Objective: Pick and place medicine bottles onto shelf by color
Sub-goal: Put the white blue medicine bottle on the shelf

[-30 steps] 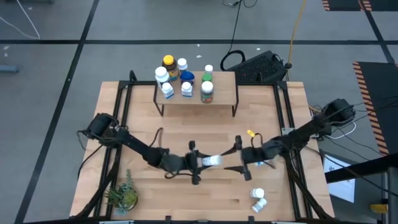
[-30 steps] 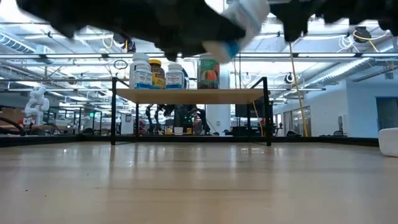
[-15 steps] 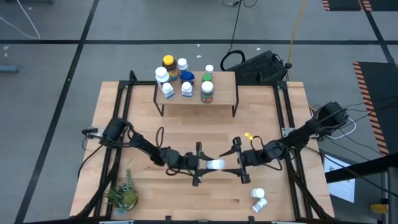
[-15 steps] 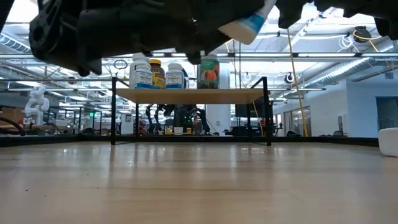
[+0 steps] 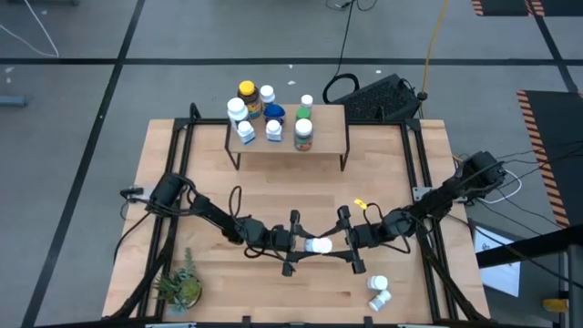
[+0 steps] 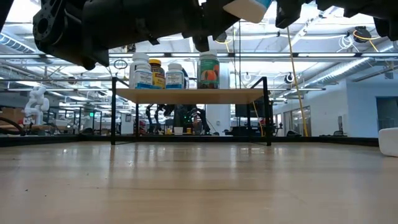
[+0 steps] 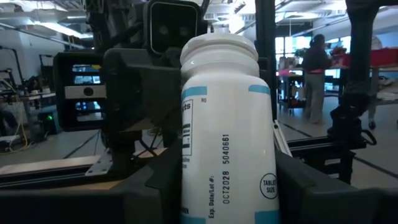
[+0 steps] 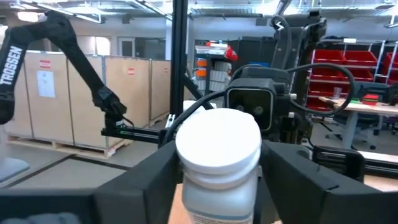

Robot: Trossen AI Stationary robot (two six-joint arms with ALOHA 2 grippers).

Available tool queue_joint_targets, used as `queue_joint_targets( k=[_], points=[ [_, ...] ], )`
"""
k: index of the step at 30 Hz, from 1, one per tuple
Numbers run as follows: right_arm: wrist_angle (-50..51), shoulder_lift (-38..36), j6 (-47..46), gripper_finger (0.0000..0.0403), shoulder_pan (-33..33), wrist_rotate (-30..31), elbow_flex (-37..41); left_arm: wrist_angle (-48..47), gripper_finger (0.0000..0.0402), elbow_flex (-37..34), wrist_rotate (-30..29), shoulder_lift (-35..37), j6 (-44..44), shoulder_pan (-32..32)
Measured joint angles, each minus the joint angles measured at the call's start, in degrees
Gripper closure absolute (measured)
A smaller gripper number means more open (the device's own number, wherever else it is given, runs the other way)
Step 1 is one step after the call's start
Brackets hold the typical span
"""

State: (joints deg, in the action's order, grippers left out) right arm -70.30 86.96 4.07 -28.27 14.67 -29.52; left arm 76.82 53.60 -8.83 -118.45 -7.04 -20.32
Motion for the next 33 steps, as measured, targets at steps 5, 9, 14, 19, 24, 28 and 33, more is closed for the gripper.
queue_joint_targets(
  k=[5, 9, 14, 19, 24, 28, 33],
  points=[
    [0.03, -0.02, 0.72, 0.0239, 0.06, -2.27, 0.06, -0.83, 0.0233, -0.02, -0.32, 0.07, 0.96, 0.16],
    [0.25, 0.0, 0.74, 0.0229, 0.13, -2.79, 0.15, -1.71, 0.0232, 0.0, -0.73, 0.11, 2.52, 0.33],
    [-0.01, -0.03, -0.07, 0.0184, 0.23, -1.24, 0.0, -2.96, 0.0232, 0.0, -1.82, 0.03, 2.62, 0.56],
    [-0.22, -0.09, 0.07, 0.0179, 0.57, 0.34, -0.04, -3.4, 0.0232, 0.0, -4.73, -0.09, 2.65, 0.66],
    [0.81, -0.09, 0.1, 0.021, 0.61, 0.6, -0.04, -3.3, 0.0232, 0.02, -4.66, -0.09, 2.64, 0.79],
    [0.84, -0.11, 0.11, 0.022, 0.85, 0.58, -0.04, -2.75, 0.0231, 0.02, -4.69, -0.09, 2.72, 0.79],
    [0.22, -0.24, -0.23, 0.0218, 1.91, 0.42, -0.1, -0.08, 0.0231, -0.02, -4.61, -0.09, 2.67, 1.4]
  ],
)
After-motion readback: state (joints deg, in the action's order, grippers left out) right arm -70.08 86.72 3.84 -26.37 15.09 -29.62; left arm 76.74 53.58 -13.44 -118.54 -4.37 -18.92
